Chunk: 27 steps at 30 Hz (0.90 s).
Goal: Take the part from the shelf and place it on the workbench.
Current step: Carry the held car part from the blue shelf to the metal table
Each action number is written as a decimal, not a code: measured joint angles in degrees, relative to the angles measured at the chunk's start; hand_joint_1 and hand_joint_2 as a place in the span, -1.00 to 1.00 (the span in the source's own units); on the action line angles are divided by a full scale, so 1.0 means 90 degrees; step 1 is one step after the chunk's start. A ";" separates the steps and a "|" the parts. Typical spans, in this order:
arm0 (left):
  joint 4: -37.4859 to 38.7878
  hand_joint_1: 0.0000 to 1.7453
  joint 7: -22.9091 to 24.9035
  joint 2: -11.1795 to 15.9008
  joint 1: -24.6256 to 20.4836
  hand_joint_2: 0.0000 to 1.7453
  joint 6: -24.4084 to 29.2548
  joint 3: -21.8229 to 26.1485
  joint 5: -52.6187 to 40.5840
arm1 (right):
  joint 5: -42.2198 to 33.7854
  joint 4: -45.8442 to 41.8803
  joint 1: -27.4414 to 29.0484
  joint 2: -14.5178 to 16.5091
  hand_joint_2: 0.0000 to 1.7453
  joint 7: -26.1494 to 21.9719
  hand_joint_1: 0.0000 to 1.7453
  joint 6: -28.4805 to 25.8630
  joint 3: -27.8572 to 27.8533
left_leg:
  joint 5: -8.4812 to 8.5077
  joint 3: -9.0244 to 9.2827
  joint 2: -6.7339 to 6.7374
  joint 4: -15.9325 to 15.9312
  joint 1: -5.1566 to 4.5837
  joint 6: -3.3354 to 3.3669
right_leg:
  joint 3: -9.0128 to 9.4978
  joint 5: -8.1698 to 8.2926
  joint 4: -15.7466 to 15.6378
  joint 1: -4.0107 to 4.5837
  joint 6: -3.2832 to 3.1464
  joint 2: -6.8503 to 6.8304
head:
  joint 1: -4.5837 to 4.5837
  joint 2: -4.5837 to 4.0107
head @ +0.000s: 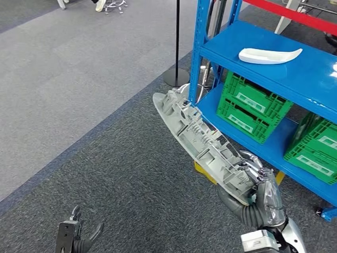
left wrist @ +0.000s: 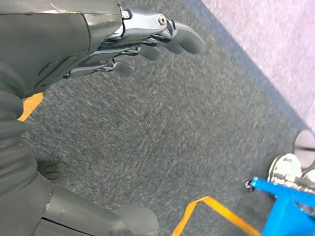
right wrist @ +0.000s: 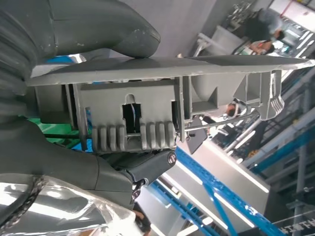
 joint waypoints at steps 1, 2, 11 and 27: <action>-0.0033 -1.00 -0.0001 -0.0016 0.0012 1.00 -0.0001 0.0033 -0.0005 | -0.0002 0.0005 -0.0011 0.0013 1.00 -0.0004 1.00 0.0005 -0.0005 | 0.0075 -0.0034 -0.0076 -0.0006 -0.0007 -0.0028 | 0.0018 0.0010 -0.0048 0.0005 0.0003 -0.0029 | -0.0002 0.0000; -0.0056 -1.00 -0.0002 -0.0026 0.0030 1.00 -0.0002 0.0070 -0.0008 | -0.0003 0.0012 -0.0021 0.0024 1.00 -0.0005 1.00 0.0010 -0.0008 | 0.0134 -0.0064 -0.0142 -0.0019 -0.0008 -0.0058 | -0.0037 0.0048 -0.0019 0.0002 -0.0003 -0.0121 | 0.0003 0.0000; -0.0307 -1.00 -0.0014 -0.0270 0.0150 1.00 -0.0317 0.0417 -0.0461 | -0.0449 0.0049 -0.0069 0.0159 1.00 -0.0284 1.00 0.0193 -0.0079 | -0.0977 -0.0125 0.0568 0.1721 0.0101 -0.0275 | -0.0621 0.0453 0.0095 0.0063 -0.0187 -0.1006 | -0.0051 0.0000; -0.0541 -1.00 -0.0367 -0.0520 0.0092 1.00 -0.0584 0.0369 -0.0551 | -0.1461 0.0106 -0.0176 0.0242 1.00 -0.1055 1.00 0.0998 -0.0702 | -0.0529 0.0617 0.0248 -0.0058 0.0039 0.0119 | -0.1077 0.0057 0.1166 -0.0087 0.0215 -0.0493 | -0.0008 0.0000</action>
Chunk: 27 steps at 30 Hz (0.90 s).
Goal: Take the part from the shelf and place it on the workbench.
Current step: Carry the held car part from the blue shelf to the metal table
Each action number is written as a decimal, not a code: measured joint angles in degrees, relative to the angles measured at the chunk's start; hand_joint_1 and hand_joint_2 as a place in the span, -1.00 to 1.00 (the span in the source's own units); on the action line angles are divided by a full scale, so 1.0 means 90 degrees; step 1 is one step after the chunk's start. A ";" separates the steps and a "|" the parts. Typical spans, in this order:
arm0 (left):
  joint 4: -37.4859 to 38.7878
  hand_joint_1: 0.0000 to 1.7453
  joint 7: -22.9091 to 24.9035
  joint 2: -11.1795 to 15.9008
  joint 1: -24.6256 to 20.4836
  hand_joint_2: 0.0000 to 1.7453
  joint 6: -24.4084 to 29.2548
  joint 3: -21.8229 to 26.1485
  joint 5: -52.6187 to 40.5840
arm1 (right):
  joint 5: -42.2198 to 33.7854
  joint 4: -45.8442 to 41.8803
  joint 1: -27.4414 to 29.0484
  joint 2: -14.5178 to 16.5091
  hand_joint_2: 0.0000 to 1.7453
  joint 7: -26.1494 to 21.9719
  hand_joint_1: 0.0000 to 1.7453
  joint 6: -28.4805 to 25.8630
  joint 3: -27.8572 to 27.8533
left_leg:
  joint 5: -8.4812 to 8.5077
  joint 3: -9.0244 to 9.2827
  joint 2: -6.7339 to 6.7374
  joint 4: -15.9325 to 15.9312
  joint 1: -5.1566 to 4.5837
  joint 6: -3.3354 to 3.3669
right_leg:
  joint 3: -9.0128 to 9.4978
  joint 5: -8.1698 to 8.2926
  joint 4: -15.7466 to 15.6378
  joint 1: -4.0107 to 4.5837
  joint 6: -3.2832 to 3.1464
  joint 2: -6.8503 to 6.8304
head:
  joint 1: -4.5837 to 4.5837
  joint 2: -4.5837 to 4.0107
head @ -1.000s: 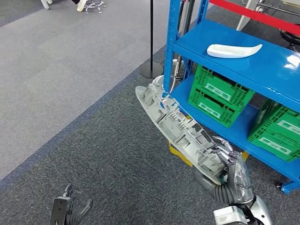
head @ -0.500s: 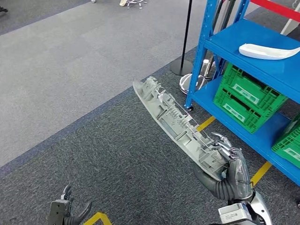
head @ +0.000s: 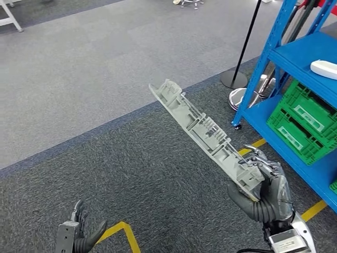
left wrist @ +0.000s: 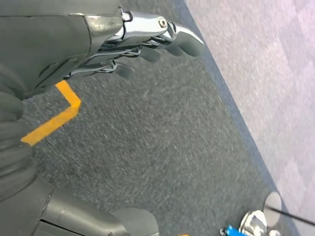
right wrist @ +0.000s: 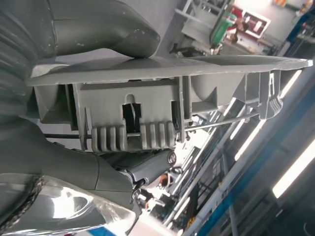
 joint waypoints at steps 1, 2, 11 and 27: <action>-0.0005 -1.00 0.0013 0.0011 -0.0001 1.00 0.0093 -0.0041 0.0031 | -0.0024 0.0007 -0.0010 0.0006 1.00 -0.0017 1.00 0.0046 -0.0034 | -0.0011 -0.0075 -0.0073 0.0094 0.0006 -0.0039 | 0.0222 0.0102 -0.0385 -0.0032 0.0045 0.0140 | 0.0005 0.0000; -0.0016 -1.00 0.0025 0.0021 0.0001 1.00 0.0189 -0.0084 0.0067 | -0.0059 0.0011 -0.0023 0.0019 1.00 -0.0039 1.00 0.0095 -0.0066 | -0.0021 -0.0156 -0.0139 0.0203 0.0010 -0.0076 | 0.0381 0.0158 -0.0657 -0.0056 0.0049 0.0250 | 0.0010 0.0000; -0.0084 -1.00 0.0161 0.0159 0.0027 1.00 0.0596 -0.0455 0.0359 | -0.0556 0.0067 -0.0100 0.0180 1.00 -0.0113 1.00 0.0601 -0.0294 | -0.0733 -0.0951 0.0236 0.1723 0.0038 -0.0311 | 0.0359 0.0221 -0.0714 -0.0001 -0.0181 -0.0208 | -0.0070 0.0000; -0.0174 -1.00 0.0108 0.0382 0.0038 1.00 0.0704 -0.1060 0.0289 | -0.0644 0.0183 -0.0225 0.0280 1.00 -0.0119 1.00 0.0876 -0.0433 | -0.0034 -0.0131 0.0264 0.0131 -0.0115 0.0142 | -0.0359 -0.0511 0.0707 0.0066 -0.0084 -0.0110 | -0.0016 -0.0001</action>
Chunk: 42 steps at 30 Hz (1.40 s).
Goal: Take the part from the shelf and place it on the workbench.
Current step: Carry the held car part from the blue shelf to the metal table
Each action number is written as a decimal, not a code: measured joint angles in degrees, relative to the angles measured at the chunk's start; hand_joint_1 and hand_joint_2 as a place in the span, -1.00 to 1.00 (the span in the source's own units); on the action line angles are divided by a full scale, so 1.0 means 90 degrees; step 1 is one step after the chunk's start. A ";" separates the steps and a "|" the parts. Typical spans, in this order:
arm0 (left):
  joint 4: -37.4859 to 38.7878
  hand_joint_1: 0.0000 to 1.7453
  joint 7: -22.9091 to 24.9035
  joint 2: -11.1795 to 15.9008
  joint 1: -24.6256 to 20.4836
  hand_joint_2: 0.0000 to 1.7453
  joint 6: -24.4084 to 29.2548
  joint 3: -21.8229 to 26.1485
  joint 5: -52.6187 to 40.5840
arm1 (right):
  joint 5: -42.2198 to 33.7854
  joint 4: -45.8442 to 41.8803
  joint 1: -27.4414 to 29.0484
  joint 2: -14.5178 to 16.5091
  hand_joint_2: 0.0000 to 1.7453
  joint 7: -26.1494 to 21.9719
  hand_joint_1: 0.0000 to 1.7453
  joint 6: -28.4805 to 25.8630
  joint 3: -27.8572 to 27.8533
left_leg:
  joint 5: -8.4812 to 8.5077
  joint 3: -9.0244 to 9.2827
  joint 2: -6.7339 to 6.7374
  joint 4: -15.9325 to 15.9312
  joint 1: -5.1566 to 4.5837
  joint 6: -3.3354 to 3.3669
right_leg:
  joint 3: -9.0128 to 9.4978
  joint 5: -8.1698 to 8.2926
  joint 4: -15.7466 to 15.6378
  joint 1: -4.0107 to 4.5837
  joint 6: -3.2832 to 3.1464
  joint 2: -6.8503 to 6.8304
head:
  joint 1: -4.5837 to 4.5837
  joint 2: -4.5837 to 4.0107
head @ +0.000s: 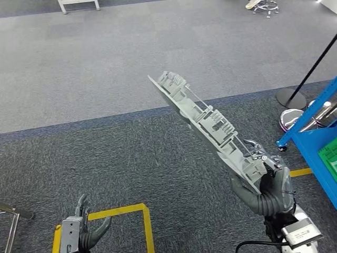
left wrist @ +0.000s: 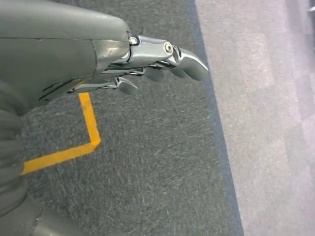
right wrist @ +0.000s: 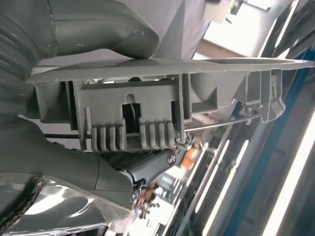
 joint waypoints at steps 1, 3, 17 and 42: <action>-0.0005 -1.00 -0.0006 0.0043 0.0016 1.00 0.0010 -0.0103 -0.0039 | 0.0001 0.0017 -0.0011 -0.0001 1.00 0.0015 1.00 0.0044 -0.0001 | 0.0005 -0.0006 -0.0087 0.0009 -0.0003 0.0003 | -0.0073 0.0016 0.0130 0.0006 0.0001 0.0022 | -0.0001 0.0000; -0.0051 -1.00 -0.0006 0.0140 0.0060 1.00 0.0055 -0.0303 -0.0107 | 0.0033 0.0058 -0.0039 -0.0001 1.00 0.0046 1.00 0.0116 0.0003 | 0.0005 -0.0010 -0.0266 0.0049 -0.0002 -0.0005 | 0.0118 0.0381 -0.0298 0.0007 -0.0004 0.0074 | 0.0000 0.0000; -0.0641 -1.00 0.0367 0.0488 0.0317 1.00 0.0613 -0.0877 -0.0004 | 0.0792 0.0206 -0.0079 0.0001 1.00 0.0244 1.00 -0.0005 0.0202 | -0.0624 -0.0981 0.0019 0.1824 0.0147 -0.0406 | 0.0766 0.0758 -0.1534 -0.0040 -0.0160 -0.0200 | -0.0072 0.0001; -0.1035 -1.00 0.0347 -0.0186 0.0437 1.00 0.0766 0.0282 -0.0369 | 0.0773 -0.0033 0.0036 -0.0004 1.00 0.0186 1.00 -0.0075 0.0108 | -0.0186 -0.0259 -0.0573 0.0400 0.0085 -0.0280 | 0.0610 0.0961 -0.1590 -0.0071 -0.0113 0.0251 | -0.0024 0.0001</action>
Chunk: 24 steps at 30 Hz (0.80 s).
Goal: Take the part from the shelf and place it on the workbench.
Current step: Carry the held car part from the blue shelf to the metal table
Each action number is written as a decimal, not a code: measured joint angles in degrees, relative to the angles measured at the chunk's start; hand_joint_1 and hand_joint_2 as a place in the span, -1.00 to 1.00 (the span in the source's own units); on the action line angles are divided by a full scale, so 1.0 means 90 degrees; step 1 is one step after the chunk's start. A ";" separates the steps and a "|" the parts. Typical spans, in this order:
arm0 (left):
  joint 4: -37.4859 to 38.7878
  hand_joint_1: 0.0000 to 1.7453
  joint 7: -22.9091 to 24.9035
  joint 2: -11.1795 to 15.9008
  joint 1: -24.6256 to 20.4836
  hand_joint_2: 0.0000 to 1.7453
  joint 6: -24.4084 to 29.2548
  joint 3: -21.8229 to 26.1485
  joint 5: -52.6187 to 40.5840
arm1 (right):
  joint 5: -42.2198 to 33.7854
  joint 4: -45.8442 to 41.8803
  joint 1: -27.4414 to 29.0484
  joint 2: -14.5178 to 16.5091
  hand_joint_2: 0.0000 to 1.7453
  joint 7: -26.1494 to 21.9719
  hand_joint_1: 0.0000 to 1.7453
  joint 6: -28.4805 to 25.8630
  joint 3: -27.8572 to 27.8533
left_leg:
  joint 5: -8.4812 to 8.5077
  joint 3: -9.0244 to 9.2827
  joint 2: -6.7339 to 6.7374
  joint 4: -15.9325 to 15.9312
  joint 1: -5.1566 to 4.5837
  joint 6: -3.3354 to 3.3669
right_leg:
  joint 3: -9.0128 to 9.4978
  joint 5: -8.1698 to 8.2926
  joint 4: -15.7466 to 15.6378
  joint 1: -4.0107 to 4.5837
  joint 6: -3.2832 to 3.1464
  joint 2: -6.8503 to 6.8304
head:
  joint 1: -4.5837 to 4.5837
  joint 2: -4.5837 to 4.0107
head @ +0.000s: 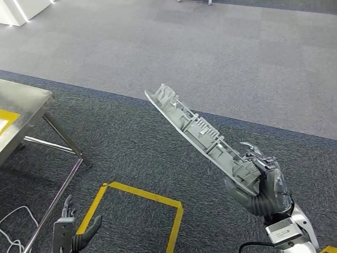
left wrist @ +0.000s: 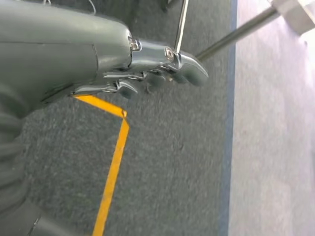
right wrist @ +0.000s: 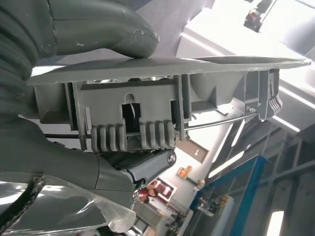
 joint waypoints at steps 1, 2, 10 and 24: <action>-0.0012 -1.00 -0.0005 -0.0018 -0.0011 1.00 0.0016 0.0040 -0.0016 | 0.0020 -0.0015 0.0000 -0.0001 1.00 -0.0003 1.00 0.0001 -0.0001 | -0.0167 -0.0121 0.0191 0.0278 0.0005 -0.0039 | 0.0022 0.0001 -0.0021 -0.0008 -0.0027 -0.0091 | -0.0014 0.0000; -0.0018 -1.00 -0.0008 -0.0035 -0.0022 1.00 0.0025 0.0066 -0.0024 | 0.0032 -0.0027 0.0000 -0.0002 1.00 -0.0008 1.00 0.0001 -0.0002 | -0.0369 -0.0300 0.0389 0.0659 0.0017 -0.0081 | 0.0037 -0.0010 -0.0027 -0.0003 -0.0043 -0.0178 | -0.0030 0.0000; -0.0020 -1.00 -0.0069 -0.0132 -0.0068 1.00 0.0014 0.0230 -0.0267 | 0.0285 -0.0045 -0.0039 -0.0008 1.00 -0.0022 1.00 0.0041 0.0017 | 0.0134 0.0061 0.1012 -0.0062 0.0104 -0.0149 | 0.0185 -0.0155 -0.0020 0.0016 0.0066 -0.0808 | -0.0033 -0.0001; -0.0032 -1.00 -0.0195 -0.0295 -0.0208 1.00 0.0032 0.0450 -0.0624 | 0.0648 -0.0062 -0.0376 -0.0229 1.00 -0.0044 1.00 0.0126 0.0280 | 0.0059 0.0252 0.0069 -0.0257 0.0032 0.0182 | -0.0386 -0.0057 0.0599 -0.0008 0.0159 0.0094 | 0.0100 -0.0002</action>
